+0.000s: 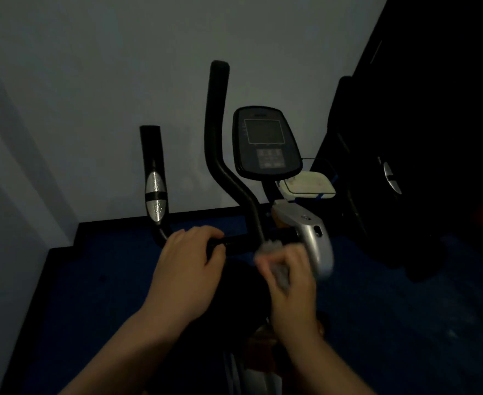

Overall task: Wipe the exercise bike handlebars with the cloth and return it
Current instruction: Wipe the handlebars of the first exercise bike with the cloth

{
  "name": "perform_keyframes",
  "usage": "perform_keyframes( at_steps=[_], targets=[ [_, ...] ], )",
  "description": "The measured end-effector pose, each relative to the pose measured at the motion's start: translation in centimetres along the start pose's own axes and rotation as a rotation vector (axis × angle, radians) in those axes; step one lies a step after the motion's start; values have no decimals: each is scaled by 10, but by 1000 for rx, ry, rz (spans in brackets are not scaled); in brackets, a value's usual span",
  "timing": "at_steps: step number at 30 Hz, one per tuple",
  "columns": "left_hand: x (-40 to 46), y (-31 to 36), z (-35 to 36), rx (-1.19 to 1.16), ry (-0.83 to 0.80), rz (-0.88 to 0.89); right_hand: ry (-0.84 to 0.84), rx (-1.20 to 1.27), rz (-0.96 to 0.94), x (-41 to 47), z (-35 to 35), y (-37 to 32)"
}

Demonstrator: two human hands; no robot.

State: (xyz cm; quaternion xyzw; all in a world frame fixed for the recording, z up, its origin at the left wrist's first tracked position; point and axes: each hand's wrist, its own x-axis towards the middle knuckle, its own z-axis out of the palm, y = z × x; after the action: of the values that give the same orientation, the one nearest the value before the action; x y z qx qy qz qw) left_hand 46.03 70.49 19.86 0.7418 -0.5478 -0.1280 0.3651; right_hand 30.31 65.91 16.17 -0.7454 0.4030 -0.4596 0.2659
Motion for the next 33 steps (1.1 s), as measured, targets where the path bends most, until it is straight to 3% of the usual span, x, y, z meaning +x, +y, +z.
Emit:
perform_keyframes(
  at_steps=[2, 5, 8, 12, 16, 19, 24, 27, 31, 33],
  targets=[
    [0, 0, 0, 6, 1, -5, 1, 14, -2, -7, -1, 1],
    [-1, 0, 0, 18, -14, -11, -16, -151, -91, 35, 4, 0],
    [-1, 3, -1, 0, -31, -33, 24, -180, 0, 86, 3, -3],
    [0, 5, -2, -19, -45, -55, 63, -264, 34, 62, -3, 12],
    [-1, 4, -4, -34, -54, -51, -35, -858, -222, 71, -14, 19],
    [0, 4, -5, -26, -55, -50, -191, -1022, -172, 110, -23, 19],
    [-3, 3, -4, -52, -23, -58, -91, -921, -187, 70, -11, 18],
    [-1, 3, -3, -42, -47, -58, -183, -973, -318, 92, -22, 26],
    [0, 1, -1, -54, -38, -64, -183, -988, -210, 110, -11, 24],
    [-1, 1, -2, -72, -34, -69, -151, -959, -243, 89, -14, 25]
  ],
)
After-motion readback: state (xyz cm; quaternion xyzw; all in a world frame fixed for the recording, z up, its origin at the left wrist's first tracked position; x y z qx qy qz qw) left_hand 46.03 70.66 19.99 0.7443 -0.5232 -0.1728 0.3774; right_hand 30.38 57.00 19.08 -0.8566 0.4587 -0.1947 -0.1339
